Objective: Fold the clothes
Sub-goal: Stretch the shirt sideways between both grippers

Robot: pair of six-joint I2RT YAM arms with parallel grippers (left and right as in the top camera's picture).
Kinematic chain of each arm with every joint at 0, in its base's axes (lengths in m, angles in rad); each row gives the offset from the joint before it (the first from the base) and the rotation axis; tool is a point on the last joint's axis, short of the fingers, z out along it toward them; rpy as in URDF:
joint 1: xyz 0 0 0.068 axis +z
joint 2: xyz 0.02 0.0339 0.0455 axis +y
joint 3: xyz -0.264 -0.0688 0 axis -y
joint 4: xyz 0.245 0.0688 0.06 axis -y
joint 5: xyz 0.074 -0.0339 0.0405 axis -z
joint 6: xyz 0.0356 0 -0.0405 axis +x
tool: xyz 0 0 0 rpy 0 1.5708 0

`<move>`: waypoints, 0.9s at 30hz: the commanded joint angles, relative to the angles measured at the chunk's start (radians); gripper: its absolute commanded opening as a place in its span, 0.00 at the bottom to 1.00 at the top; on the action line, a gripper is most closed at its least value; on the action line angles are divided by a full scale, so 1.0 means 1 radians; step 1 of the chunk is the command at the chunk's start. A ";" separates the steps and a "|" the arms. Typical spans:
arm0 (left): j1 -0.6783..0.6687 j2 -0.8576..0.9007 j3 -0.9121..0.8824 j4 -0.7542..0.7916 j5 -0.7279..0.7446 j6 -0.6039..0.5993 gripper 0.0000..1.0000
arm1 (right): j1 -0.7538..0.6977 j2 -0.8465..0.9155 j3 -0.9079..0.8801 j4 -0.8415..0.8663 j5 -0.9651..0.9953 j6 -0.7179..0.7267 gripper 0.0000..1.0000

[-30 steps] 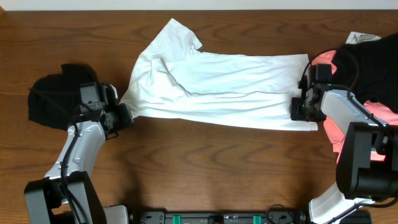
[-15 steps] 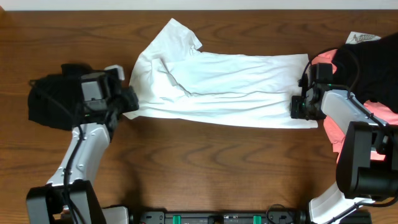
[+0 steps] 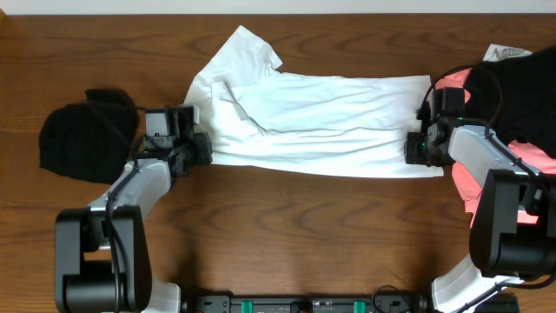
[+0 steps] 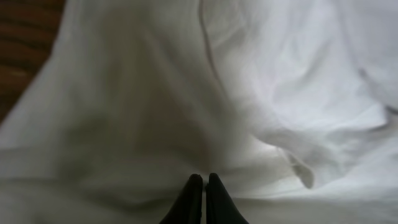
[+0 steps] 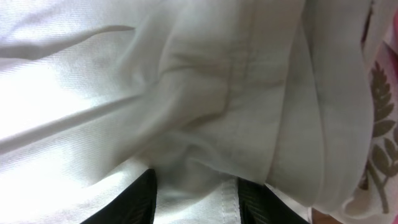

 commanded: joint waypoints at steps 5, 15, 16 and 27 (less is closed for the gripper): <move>-0.001 0.037 0.005 -0.012 -0.013 0.013 0.06 | 0.015 0.077 -0.035 -0.002 -0.086 0.003 0.41; 0.000 0.140 0.003 -0.170 -0.013 0.010 0.06 | 0.022 0.077 -0.035 -0.053 -0.095 0.004 0.44; 0.000 0.150 0.003 -0.197 -0.013 0.010 0.06 | 0.022 0.077 -0.035 -0.069 -0.103 0.004 0.44; 0.000 0.154 0.001 -0.541 -0.014 -0.002 0.06 | 0.022 0.077 -0.035 -0.303 -0.146 0.016 0.49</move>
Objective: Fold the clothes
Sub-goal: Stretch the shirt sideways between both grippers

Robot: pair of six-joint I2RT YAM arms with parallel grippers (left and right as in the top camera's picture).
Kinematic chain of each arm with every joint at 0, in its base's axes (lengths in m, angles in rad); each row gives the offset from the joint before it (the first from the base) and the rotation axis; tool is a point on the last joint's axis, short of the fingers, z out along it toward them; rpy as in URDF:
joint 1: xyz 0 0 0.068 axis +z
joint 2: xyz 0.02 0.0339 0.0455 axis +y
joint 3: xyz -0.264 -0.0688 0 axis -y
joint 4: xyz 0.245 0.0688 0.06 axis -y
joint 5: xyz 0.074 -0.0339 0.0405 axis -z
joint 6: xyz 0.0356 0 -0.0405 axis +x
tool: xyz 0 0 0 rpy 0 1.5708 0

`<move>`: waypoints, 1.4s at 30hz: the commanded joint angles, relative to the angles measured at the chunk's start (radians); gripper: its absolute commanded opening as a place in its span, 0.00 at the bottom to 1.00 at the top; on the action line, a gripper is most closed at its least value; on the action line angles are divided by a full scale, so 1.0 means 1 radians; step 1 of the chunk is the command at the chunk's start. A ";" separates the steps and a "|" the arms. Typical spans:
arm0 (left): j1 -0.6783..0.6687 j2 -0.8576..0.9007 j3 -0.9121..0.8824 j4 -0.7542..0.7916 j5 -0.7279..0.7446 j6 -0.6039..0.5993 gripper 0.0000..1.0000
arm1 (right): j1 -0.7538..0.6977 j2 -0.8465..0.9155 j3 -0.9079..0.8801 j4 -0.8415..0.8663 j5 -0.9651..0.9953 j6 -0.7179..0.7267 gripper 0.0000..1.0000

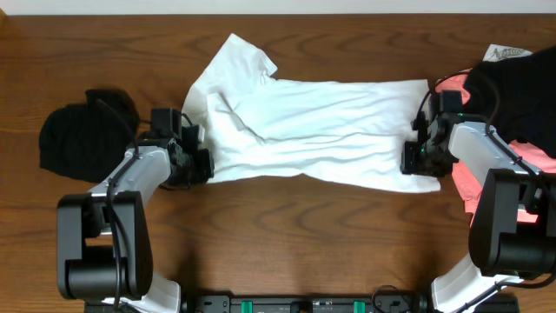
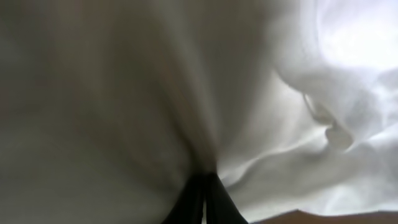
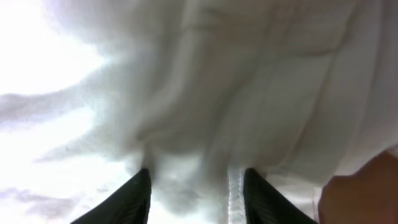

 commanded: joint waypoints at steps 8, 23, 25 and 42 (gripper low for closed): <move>0.004 0.085 -0.087 -0.240 -0.471 -0.243 0.06 | 0.017 0.072 -0.066 -0.147 -0.063 0.035 0.49; 0.132 0.085 -0.091 -0.247 -0.443 -0.264 0.06 | 0.014 0.072 -0.103 -0.148 0.158 0.156 0.50; 0.132 0.085 -0.091 -0.250 -0.443 -0.264 0.06 | 0.012 0.072 -0.103 -0.133 0.158 0.156 0.52; 0.132 -0.154 -0.081 -0.254 -0.286 -0.195 0.15 | 0.009 0.010 -0.080 -0.092 0.099 0.140 0.53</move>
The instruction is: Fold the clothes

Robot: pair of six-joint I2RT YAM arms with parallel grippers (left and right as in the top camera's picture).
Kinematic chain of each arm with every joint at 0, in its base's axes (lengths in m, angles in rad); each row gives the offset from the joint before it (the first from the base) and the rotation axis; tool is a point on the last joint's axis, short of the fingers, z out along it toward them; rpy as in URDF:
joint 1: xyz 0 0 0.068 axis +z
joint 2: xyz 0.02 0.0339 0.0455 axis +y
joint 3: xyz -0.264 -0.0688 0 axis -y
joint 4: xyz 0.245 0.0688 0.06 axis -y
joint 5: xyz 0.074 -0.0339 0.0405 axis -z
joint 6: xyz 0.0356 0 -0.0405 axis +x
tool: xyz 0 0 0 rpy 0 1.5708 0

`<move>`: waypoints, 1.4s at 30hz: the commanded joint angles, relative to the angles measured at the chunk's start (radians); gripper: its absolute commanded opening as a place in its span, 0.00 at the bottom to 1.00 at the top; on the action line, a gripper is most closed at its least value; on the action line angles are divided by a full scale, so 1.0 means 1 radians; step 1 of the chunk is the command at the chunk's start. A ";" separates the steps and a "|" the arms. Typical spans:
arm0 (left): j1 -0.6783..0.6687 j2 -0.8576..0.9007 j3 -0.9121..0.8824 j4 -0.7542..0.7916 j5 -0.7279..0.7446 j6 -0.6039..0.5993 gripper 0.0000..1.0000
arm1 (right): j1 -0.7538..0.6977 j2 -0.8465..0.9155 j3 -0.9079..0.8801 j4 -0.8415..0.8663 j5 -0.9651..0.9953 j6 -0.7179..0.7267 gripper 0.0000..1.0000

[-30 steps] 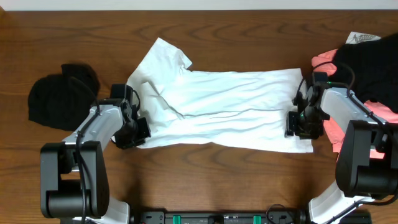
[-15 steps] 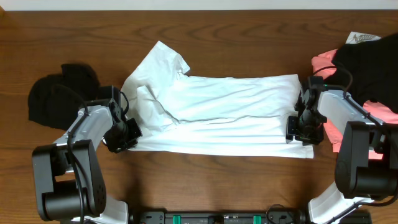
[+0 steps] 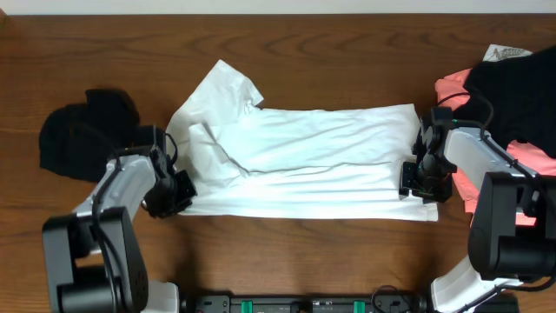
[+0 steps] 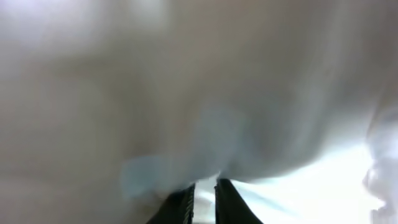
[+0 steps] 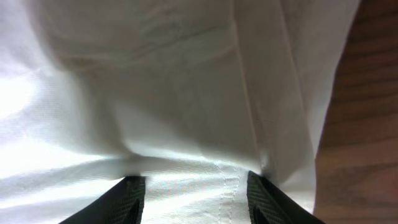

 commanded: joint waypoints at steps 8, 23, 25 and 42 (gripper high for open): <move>0.024 -0.332 -0.028 -0.004 -0.034 0.047 0.24 | -0.008 -0.220 0.007 0.082 0.029 -0.045 0.57; 0.023 -0.381 -0.002 0.452 0.190 0.092 0.56 | -0.008 -0.304 0.013 0.380 -0.158 -0.164 0.82; 0.020 -0.302 0.048 0.464 0.217 0.100 0.55 | -0.008 -0.267 0.037 0.391 -0.159 -0.180 0.83; -0.017 0.405 0.850 0.167 0.250 0.197 0.59 | -0.023 0.235 0.686 0.027 -0.199 -0.300 0.99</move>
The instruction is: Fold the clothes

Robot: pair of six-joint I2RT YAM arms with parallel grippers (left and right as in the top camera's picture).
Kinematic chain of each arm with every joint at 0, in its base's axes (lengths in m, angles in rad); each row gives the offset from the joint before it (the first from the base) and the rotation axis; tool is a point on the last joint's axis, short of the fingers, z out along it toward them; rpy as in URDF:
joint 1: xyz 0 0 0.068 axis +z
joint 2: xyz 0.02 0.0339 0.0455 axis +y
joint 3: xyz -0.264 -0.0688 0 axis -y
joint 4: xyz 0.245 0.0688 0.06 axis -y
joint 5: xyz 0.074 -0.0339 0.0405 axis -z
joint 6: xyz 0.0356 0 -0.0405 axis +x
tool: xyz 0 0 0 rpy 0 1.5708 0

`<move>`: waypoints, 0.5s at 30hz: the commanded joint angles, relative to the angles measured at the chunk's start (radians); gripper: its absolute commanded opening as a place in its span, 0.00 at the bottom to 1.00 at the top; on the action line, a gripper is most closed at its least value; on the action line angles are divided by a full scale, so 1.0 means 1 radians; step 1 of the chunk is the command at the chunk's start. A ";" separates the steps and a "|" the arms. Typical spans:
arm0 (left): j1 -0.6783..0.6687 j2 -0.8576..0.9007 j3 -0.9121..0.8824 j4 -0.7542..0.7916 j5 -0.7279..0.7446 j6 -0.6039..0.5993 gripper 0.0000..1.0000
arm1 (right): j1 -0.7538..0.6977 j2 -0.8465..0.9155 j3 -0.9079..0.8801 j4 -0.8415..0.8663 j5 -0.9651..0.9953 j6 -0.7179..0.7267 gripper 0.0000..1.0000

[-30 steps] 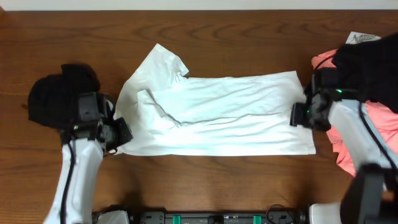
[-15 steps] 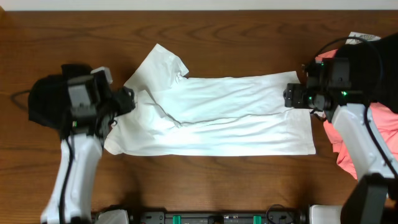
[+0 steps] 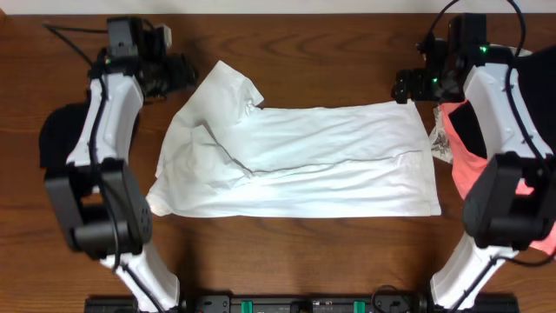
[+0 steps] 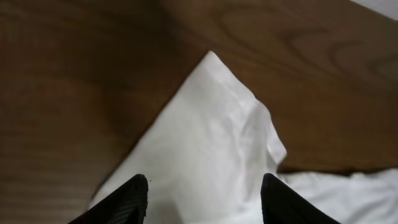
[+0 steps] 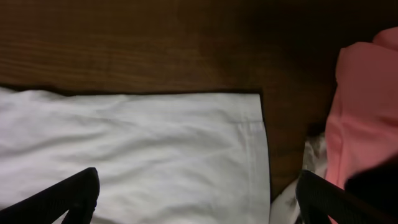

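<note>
A white shirt (image 3: 295,161) lies spread flat across the middle of the wooden table, with one sleeve (image 3: 228,83) pointing to the far left. My left gripper (image 3: 187,71) hangs open just left of that sleeve; in the left wrist view the sleeve (image 4: 211,143) shows between the wide-spread fingers (image 4: 124,199). My right gripper (image 3: 401,87) is open over the shirt's far right corner (image 5: 249,106), and nothing is between its fingers (image 5: 62,193).
A black garment (image 3: 54,139) lies at the left edge, partly behind the left arm. A pile of pink (image 3: 486,148) and black clothes sits at the right edge, with the pink cloth (image 5: 364,106) close beside the right gripper.
Both grippers have let go of the shirt's near corners and now stand open at its far edge, left by the sleeve, right at the far right corner. The shirt lies unmoved.
Both grippers first gripped the shirt's left and right ends, with the shirt lying further back. Then the shirt's near edge was raised off the table. Later it lay nearer the front, spread out. Now it is released and both grippers are at its far side.
</note>
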 commanded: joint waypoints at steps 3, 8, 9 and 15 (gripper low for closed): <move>0.006 0.135 0.120 -0.002 0.006 0.022 0.59 | -0.005 0.083 0.016 0.016 -0.019 -0.060 0.99; 0.006 0.194 0.127 0.041 0.010 0.029 0.60 | -0.016 0.135 0.016 0.026 -0.021 -0.058 0.99; 0.006 0.199 0.127 0.044 0.010 0.029 0.60 | -0.018 0.145 0.016 0.026 -0.022 -0.058 0.99; 0.006 0.214 0.127 0.056 0.009 0.053 0.60 | -0.019 0.185 0.016 0.040 -0.053 -0.058 0.99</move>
